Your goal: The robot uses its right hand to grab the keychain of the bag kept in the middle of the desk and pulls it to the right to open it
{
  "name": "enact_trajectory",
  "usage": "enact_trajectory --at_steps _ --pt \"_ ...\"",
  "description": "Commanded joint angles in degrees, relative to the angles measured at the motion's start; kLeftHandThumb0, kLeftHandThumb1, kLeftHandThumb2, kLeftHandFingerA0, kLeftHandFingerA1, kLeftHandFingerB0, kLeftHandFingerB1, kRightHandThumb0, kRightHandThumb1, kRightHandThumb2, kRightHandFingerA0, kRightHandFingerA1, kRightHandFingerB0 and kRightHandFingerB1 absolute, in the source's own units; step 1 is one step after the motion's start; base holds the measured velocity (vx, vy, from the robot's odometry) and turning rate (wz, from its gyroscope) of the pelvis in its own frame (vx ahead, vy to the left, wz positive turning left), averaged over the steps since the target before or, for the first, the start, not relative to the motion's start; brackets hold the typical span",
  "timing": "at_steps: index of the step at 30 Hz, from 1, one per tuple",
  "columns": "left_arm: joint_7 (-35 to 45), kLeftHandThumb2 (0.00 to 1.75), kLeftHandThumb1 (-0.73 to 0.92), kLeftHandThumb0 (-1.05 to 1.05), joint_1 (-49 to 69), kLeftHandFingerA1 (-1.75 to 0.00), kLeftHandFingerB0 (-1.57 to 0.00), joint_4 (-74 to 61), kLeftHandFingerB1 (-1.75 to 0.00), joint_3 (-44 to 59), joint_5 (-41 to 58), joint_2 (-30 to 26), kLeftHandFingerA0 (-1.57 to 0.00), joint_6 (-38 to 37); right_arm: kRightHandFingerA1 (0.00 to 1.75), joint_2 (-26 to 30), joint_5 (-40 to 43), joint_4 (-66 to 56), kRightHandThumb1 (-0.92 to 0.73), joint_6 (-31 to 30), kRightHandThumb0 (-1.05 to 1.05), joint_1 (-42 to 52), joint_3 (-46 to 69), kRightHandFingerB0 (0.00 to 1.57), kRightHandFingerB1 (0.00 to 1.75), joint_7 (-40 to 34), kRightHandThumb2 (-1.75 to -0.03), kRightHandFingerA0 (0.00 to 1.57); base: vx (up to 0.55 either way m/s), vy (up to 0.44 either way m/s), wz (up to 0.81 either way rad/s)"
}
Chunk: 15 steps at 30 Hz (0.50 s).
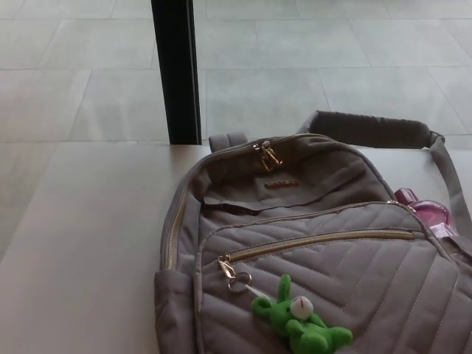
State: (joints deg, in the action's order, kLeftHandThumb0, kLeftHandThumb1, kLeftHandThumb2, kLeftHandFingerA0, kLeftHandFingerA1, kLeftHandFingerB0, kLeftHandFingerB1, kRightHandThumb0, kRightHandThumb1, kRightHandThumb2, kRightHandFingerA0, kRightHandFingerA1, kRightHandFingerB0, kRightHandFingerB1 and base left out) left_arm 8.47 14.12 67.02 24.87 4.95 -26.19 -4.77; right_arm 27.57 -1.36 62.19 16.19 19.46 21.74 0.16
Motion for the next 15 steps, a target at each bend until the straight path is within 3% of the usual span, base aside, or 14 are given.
enact_trajectory --at_steps 1,2,3,4,5,7,8,10,11,12,13,15 --pt "4.54 0.83 0.44 -0.54 -0.98 -0.63 -0.48 3.00 -0.54 4.81 5.44 -3.27 -0.56 -3.14 0.83 3.11 9.10 -7.05 -0.69 5.03 -0.69 1.12 9.97 0.25 0.32 -2.23 -0.62 0.49 0.00 0.000 0.00" --pt "5.08 0.83 0.44 -0.53 -1.02 -0.63 -0.47 3.05 -0.54 5.45 5.93 -3.17 -0.55 -3.12 0.97 3.36 10.03 -8.55 -0.56 2.87 -0.76 0.27 11.31 0.11 0.42 -2.06 -0.91 0.61 0.00 0.000 0.00" --pt "5.37 0.83 0.44 -0.53 -1.07 -0.63 -0.47 3.15 -0.54 5.84 6.03 -3.13 -0.55 -3.15 0.97 3.32 10.06 -9.35 -0.56 1.76 -0.76 -0.03 12.03 0.11 0.42 -1.99 -0.91 0.61 0.00 0.000 0.00" --pt "4.98 0.57 0.55 -0.51 -1.91 -0.53 -0.53 3.33 -0.39 5.41 5.45 -2.25 -0.60 -3.26 0.92 4.90 11.14 -8.25 -0.55 0.94 -0.76 -2.29 13.99 0.07 0.41 -1.77 -0.89 0.68 0.00 0.000 0.00" --pt "5.17 0.57 0.56 -0.51 -2.03 -0.53 -0.53 3.52 -0.40 5.56 5.49 -2.14 -0.59 -3.47 1.04 5.19 13.74 -8.72 -0.52 0.49 -0.75 -4.09 16.30 0.04 0.30 0.42 -0.92 0.66 0.00 0.000 0.00" --pt "4.56 0.57 0.55 -0.50 -2.30 -0.53 -0.56 4.04 -0.40 5.57 5.34 -2.17 -0.61 -3.31 0.68 6.32 15.50 -12.66 -0.53 -1.50 -0.74 -7.16 18.32 0.05 0.21 2.00 -0.90 0.41 0.00 0.000 0.00" --pt "4.90 0.58 0.56 -0.50 -2.21 -0.55 -0.55 3.83 -0.40 5.77 5.60 -2.10 -0.60 -3.36 0.64 6.88 15.69 -15.59 -0.53 -2.58 -0.75 -8.40 18.69 0.05 0.21 2.26 -0.92 0.34 0.00 0.000 0.00" --pt "4.96 0.57 0.56 -0.50 -2.10 -0.56 -0.54 3.43 -0.40 5.75 5.55 -2.08 -0.59 -3.34 0.68 6.18 16.33 -21.72 -0.54 -3.14 -0.79 -8.28 19.36 0.06 0.18 3.02 -0.94 0.36 0.00 0.000 0.00" --pt "5.17 0.58 0.57 -0.50 -2.09 -0.54 -0.54 3.10 -0.39 5.12 4.91 -2.13 -0.60 -3.70 0.74 5.53 18.27 -31.96 -0.52 -6.57 -0.79 -8.29 20.00 0.06 0.25 2.86 -0.91 0.48 0.00 0.000 0.00" --pt "5.21 0.58 0.57 -0.50 -2.07 -0.54 -0.54 3.05 -0.39 5.07 4.84 -2.17 -0.60 -3.75 0.74 5.31 18.44 -33.38 -0.52 -7.25 -0.79 -8.21 20.20 0.06 0.25 2.86 -0.91 0.48 0.00 0.000 0.00" --pt "5.09 0.58 0.57 -0.51 -2.26 -0.53 -0.52 3.36 -0.39 5.23 4.94 -2.16 -0.59 -3.62 0.68 5.11 20.55 -41.32 -0.65 -8.16 -0.75 -9.08 19.81 0.08 0.22 4.10 -0.60 0.57 0.00 0.000 0.00" --pt "5.30 0.57 0.55 -0.51 -2.31 -0.54 -0.53 3.55 -0.40 5.51 5.20 -2.24 -0.60 -3.64 0.59 4.45 20.53 -46.15 -0.65 -10.51 -0.81 -8.97 19.60 0.13 0.25 2.92 -0.61 0.54 0.00 0.000 0.00"
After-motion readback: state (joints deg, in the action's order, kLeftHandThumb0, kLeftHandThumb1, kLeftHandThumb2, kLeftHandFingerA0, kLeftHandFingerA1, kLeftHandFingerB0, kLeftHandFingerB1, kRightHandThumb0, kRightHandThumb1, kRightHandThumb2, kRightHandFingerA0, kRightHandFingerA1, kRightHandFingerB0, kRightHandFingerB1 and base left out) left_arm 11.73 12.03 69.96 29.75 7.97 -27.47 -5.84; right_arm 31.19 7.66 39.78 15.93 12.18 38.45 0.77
